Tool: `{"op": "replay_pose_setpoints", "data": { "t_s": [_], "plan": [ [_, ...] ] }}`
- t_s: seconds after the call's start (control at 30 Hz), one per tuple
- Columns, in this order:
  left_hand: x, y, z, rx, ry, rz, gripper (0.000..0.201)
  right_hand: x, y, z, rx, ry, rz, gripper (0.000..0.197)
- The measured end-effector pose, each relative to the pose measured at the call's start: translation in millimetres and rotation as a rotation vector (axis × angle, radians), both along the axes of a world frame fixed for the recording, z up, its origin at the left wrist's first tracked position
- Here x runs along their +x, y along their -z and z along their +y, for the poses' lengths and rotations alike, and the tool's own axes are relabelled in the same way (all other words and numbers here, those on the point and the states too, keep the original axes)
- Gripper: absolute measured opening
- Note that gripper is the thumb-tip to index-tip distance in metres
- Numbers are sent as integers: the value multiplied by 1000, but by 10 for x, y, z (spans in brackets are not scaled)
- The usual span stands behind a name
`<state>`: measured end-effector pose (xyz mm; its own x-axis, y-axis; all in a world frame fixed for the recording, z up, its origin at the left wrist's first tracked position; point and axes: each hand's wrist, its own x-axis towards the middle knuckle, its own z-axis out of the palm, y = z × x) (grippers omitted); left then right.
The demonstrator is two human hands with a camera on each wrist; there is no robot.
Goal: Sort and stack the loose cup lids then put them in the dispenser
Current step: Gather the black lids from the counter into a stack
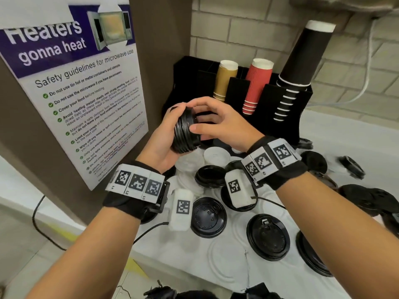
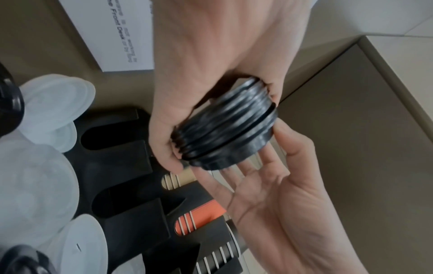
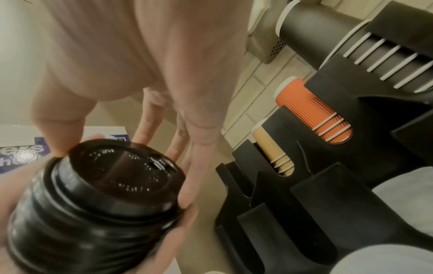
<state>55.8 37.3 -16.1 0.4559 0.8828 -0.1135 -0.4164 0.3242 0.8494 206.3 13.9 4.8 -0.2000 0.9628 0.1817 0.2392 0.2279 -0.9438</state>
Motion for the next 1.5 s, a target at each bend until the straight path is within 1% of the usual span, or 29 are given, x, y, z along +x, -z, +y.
{"op": "replay_pose_setpoints", "data": {
  "t_s": [0.13, 0.2, 0.3, 0.33, 0.4, 0.43, 0.47, 0.5, 0.53, 0.57, 0.6, 0.63, 0.67, 0.73, 0.8, 0.87, 0.93, 0.97, 1.03, 1.07, 1.1, 1.13, 1.2, 1.27, 1.3, 1.4, 1.5],
  "plan": [
    [60, -13, -47, 23, 38, -7, 55, 21, 15, -52, 40, 17, 6, 43],
    [65, -17, -65, 49, 44, 26, 55, 22, 20, -61, 43, 20, 12, 44],
    [7, -25, -48, 100, 19, 125, 48, 2, 3, -37, 41, 8, 4, 43],
    [-28, -45, -30, 122, 4, 138, 46, -9, -3, -11, 18, 0, 43, 40],
    [-114, -139, 20, 173, -56, 132, 35, -58, -5, 60, -80, 24, 147, 31],
    [-163, -199, 47, 197, -93, 136, 30, -94, 1, 96, -132, 71, 130, 28],
    [-215, -250, 80, 216, -124, 153, 28, -141, 18, 137, -159, 125, 24, 26],
    [-263, -290, 116, 233, -142, 178, 28, -189, 53, 187, -153, 143, -168, 25],
    [-313, -316, 150, 249, -149, 206, 29, -245, 102, 245, -127, 98, -412, 27],
    [-353, -333, 180, 265, -147, 230, 27, -316, 161, 306, -113, -1, -653, 30],
    [-391, -346, 201, 274, -145, 247, 26, -404, 220, 360, -117, -116, -852, 36],
    [-419, -357, 214, 274, -143, 258, 25, -495, 279, 416, -136, -212, -988, 42],
    [-436, -372, 218, 270, -141, 263, 24, -582, 335, 469, -151, -276, -1076, 48],
    [-445, -397, 220, 272, -129, 276, 25, -735, 476, 583, -106, -347, -1205, 58],
    [-443, -425, 214, 285, -110, 275, 28, -868, 622, 683, -41, -396, -1288, 65],
    [-430, -449, 204, 303, -93, 267, 31, -953, 750, 791, -4, -440, -1364, 68],
    [-458, -472, 198, 320, -94, 268, 33, -1061, 878, 915, 11, -478, -1426, 63],
    [-461, -480, 192, 326, -87, 269, 36, -1093, 941, 953, 14, -478, -1444, 55],
    [-494, -488, 192, 334, -84, 274, 43, -1170, 1082, 998, 77, -485, -1573, 34],
    [-507, -490, 194, 338, -84, 275, 44, -1204, 1134, 1012, 110, -493, -1652, 28],
    [-521, -489, 197, 341, -84, 275, 45, -1227, 1206, 1050, 133, -482, -1702, 31],
    [-536, -482, 204, 343, -86, 272, 45, -1242, 1264, 1086, 134, -476, -1728, 42],
    [-560, -459, 221, 350, -85, 267, 44, -1235, 1286, 1149, 121, -508, -1735, 67],
    [-569, -433, 236, 351, -94, 269, 44, -1153, 1208, 1149, 58, -509, -1631, 78],
    [-571, -421, 243, 349, -100, 265, 44, -1088, 1144, 1126, 28, -467, -1545, 79],
    [-591, -399, 258, 351, -111, 255, 41, -850, 873, 1000, 13, -288, -1215, 70],
    [-579, -386, 263, 376, -91, 258, 39, -621, 533, 939, -50, -185, -899, 69]
  ]
}}
